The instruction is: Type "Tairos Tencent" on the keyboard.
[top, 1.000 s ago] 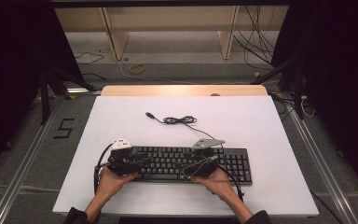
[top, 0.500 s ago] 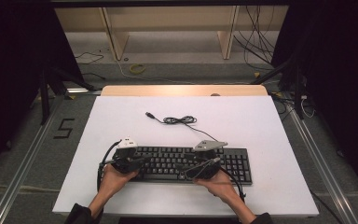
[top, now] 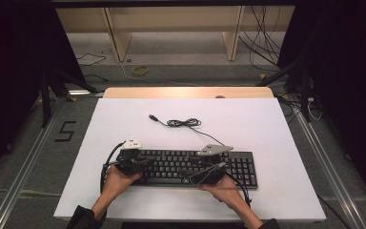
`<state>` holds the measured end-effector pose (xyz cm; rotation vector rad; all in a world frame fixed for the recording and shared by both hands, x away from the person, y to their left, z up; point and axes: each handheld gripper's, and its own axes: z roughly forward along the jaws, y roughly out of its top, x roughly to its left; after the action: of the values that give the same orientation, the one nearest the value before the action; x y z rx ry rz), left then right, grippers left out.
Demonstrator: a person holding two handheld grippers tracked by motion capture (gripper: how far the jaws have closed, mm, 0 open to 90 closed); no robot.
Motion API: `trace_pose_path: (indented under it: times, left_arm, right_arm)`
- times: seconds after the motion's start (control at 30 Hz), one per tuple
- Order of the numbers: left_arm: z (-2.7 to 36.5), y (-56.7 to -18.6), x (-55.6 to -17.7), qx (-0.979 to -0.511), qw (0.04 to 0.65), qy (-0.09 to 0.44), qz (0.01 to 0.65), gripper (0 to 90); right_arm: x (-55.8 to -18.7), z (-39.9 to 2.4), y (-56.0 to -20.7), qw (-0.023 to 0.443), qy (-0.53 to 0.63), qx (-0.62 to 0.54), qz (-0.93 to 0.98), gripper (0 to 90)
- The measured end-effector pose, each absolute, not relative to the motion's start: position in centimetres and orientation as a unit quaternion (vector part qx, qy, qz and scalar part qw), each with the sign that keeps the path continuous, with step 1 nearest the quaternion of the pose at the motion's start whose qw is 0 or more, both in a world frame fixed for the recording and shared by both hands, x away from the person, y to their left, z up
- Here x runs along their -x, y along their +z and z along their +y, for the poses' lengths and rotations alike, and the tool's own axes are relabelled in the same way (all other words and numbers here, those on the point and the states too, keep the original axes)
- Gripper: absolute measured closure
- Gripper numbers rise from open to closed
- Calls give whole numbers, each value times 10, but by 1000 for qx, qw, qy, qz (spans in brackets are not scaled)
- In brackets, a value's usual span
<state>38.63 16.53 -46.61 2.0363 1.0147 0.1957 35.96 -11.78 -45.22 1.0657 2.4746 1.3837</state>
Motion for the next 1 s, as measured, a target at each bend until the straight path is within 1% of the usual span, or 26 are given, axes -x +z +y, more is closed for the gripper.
trace_pose_path:
  times: [0.47,0.63,1.0]
  left_arm:
    - [159,-471,-392,-816,403,75,408,894]
    - [157,-475,-394,-824,387,79,406,894]
    - [157,-477,-393,-824,384,80,408,896]
  right_arm:
    - [-359,-117,-452,56,455,-351,816,369]
    - [-359,-118,-452,56,456,-350,816,369]
    - [-359,-118,-452,59,456,-352,816,370]
